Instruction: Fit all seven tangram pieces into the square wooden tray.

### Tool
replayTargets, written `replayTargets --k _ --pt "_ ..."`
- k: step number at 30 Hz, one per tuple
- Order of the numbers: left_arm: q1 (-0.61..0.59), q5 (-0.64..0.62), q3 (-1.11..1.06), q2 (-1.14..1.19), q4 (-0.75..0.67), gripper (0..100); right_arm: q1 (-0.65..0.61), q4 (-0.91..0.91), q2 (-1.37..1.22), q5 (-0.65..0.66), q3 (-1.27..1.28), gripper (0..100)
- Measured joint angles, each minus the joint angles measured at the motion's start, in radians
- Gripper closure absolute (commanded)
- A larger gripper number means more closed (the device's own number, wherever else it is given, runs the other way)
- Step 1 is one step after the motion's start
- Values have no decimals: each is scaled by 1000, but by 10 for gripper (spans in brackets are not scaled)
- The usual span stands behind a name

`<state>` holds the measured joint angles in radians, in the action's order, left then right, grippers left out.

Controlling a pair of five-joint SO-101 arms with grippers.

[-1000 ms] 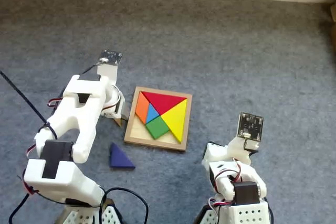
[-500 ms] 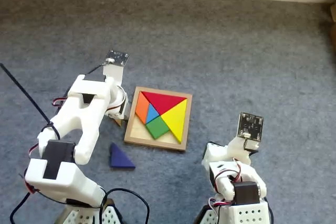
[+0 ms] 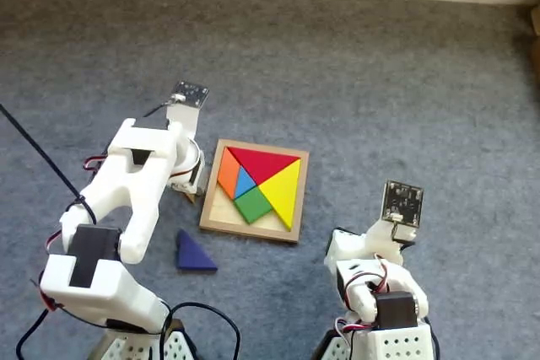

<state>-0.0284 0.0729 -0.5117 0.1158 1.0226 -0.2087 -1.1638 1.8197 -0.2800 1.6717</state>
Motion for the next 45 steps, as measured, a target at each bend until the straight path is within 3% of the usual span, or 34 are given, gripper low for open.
replayTargets --k 17,25,33,45 --pt "0 34 0 -5 8 897 0 0 0 0 0 991" --pt "2 72 -81 -256 31 894 0 0 0 0 0 991" --pt "144 213 -172 -483 35 894 0 0 0 0 0 991" --pt "373 385 -172 -448 35 894 0 0 0 0 0 991"
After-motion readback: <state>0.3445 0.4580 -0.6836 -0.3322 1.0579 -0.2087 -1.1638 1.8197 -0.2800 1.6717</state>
